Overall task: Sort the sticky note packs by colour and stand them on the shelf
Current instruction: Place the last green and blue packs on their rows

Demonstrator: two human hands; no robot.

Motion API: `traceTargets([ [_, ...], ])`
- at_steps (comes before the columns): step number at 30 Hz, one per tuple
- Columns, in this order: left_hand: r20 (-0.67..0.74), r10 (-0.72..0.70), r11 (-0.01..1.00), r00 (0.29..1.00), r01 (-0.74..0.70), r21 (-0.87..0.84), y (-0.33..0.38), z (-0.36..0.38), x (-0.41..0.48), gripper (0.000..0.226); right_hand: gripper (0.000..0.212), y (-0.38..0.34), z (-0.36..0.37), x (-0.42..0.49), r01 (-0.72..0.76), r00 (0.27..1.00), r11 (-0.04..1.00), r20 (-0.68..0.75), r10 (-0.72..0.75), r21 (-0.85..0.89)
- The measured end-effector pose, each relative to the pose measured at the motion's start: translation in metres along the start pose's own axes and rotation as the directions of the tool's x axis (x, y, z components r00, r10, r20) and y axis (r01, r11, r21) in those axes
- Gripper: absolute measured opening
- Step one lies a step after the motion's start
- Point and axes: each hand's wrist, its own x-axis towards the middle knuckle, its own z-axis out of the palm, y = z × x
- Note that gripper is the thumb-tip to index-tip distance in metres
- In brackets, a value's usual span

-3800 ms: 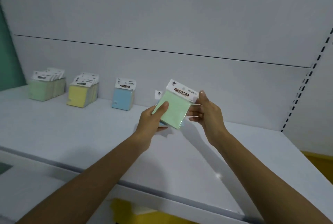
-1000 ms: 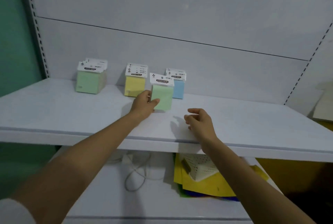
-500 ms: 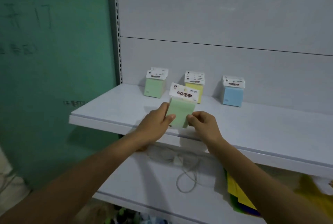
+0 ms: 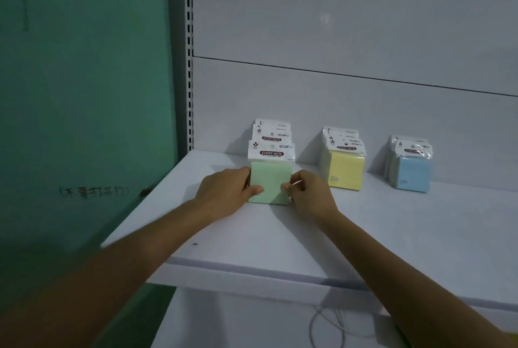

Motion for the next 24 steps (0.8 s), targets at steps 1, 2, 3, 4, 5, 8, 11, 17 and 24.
traceTargets([
  [1,0.006,0.012,1.000,1.000,-0.012,0.005,-0.006,0.001,0.010,0.040,0.013,0.000,0.004,0.008,-0.015,1.000,0.999,-0.016,0.014,-0.044],
  [2,0.017,0.021,1.000,1.000,-0.021,0.006,-0.011,0.002,0.019,0.040,0.012,0.000,0.008,0.014,-0.030,0.999,0.996,-0.032,0.028,-0.081],
  [3,0.027,0.031,1.000,0.999,-0.031,0.001,-0.015,0.003,0.028,0.040,0.013,0.000,0.012,0.020,-0.047,0.998,0.994,-0.049,0.042,-0.104],
  [4,0.029,0.039,0.999,0.999,-0.039,-0.005,-0.017,0.004,0.035,0.038,0.014,0.001,0.015,0.026,-0.062,0.996,0.991,-0.071,0.054,-0.115],
  [5,0.019,0.045,0.999,0.999,-0.045,-0.010,-0.018,0.005,0.042,0.036,0.014,0.000,0.017,0.031,-0.074,0.994,0.990,-0.093,0.063,-0.121],
  [8,-0.138,0.075,0.997,0.988,-0.073,0.020,-0.023,0.011,0.057,0.031,0.017,-0.006,0.021,0.045,-0.070,0.989,0.985,-0.142,0.048,-0.156],
  [11,-0.258,0.045,0.995,0.965,-0.066,-0.075,-0.033,0.024,0.065,0.040,0.026,-0.009,0.026,0.052,-0.081,0.979,0.992,-0.197,0.061,-0.096],
  [17,-0.026,0.096,0.969,0.995,-0.099,-0.227,-0.049,0.050,0.085,0.072,0.078,-0.005,0.035,0.048,-0.044,0.991,0.999,-0.122,0.046,0.022],
  [24,-0.057,0.201,0.942,0.978,-0.209,-0.262,-0.050,0.054,0.087,0.056,0.056,-0.006,0.036,0.053,0.031,0.999,0.977,0.013,-0.029,-0.209],
])
